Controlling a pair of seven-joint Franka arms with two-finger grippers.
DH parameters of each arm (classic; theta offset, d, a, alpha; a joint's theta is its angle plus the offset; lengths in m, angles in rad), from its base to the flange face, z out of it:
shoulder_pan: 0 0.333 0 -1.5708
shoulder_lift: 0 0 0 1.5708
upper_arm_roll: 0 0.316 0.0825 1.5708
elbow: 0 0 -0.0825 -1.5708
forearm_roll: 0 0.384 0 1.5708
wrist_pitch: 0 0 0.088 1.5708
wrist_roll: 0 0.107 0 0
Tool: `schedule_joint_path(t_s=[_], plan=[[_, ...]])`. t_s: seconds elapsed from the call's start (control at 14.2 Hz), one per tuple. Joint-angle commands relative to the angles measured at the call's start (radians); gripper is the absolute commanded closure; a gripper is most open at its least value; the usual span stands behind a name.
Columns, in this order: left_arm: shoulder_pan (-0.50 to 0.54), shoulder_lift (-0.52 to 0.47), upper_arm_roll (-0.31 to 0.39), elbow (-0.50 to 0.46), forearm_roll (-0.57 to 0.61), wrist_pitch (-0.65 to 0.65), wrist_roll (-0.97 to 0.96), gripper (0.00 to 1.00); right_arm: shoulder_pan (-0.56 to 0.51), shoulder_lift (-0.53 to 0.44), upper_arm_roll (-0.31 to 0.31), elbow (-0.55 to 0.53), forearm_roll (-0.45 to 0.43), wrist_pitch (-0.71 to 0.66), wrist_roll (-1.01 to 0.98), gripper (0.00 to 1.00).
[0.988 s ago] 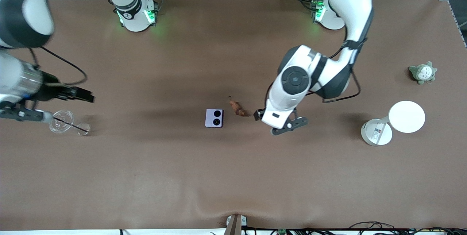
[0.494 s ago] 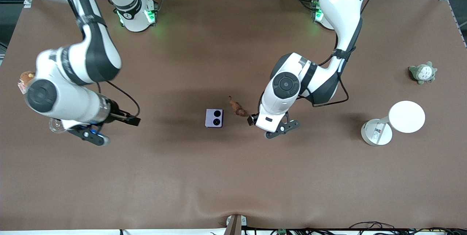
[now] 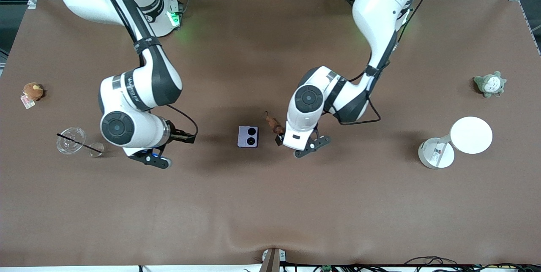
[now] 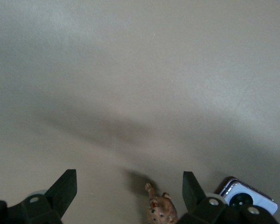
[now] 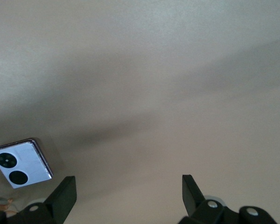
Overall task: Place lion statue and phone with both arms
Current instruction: 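Lower the left gripper and close it on the brown lion statue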
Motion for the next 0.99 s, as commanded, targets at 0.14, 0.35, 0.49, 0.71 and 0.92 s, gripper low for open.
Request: schedule_joint_path(t_s=[0.14, 0.35, 0.49, 0.71, 0.92], plan=[[-0.045, 0.0, 0.012, 0.023, 0.029, -0.002, -0.125, 0.0, -0.027, 0.045, -0.005, 0.022, 0.007, 0.035, -0.345, 0.0], [-0.065, 0.021, 0.007, 0.021, 0.024, 0.054, -0.233, 0.0, 0.056, 0.123, -0.003, 0.023, 0.003, 0.231, -0.341, 0.0], [-0.11, 0.061, 0.012, 0.023, 0.029, 0.073, -0.301, 0.0, 0.088, 0.124, -0.006, 0.023, 0.0, 0.262, -0.31, 0.0], [-0.113, 0.081, 0.009, 0.021, 0.024, 0.073, -0.306, 0.03, 0.064, 0.124, -0.006, 0.019, -0.006, 0.267, -0.321, 0.0], [-0.113, 0.101, 0.009, 0.021, 0.026, 0.073, -0.295, 0.36, 0.076, 0.125, -0.006, 0.017, -0.003, 0.27, -0.318, 0.0]])
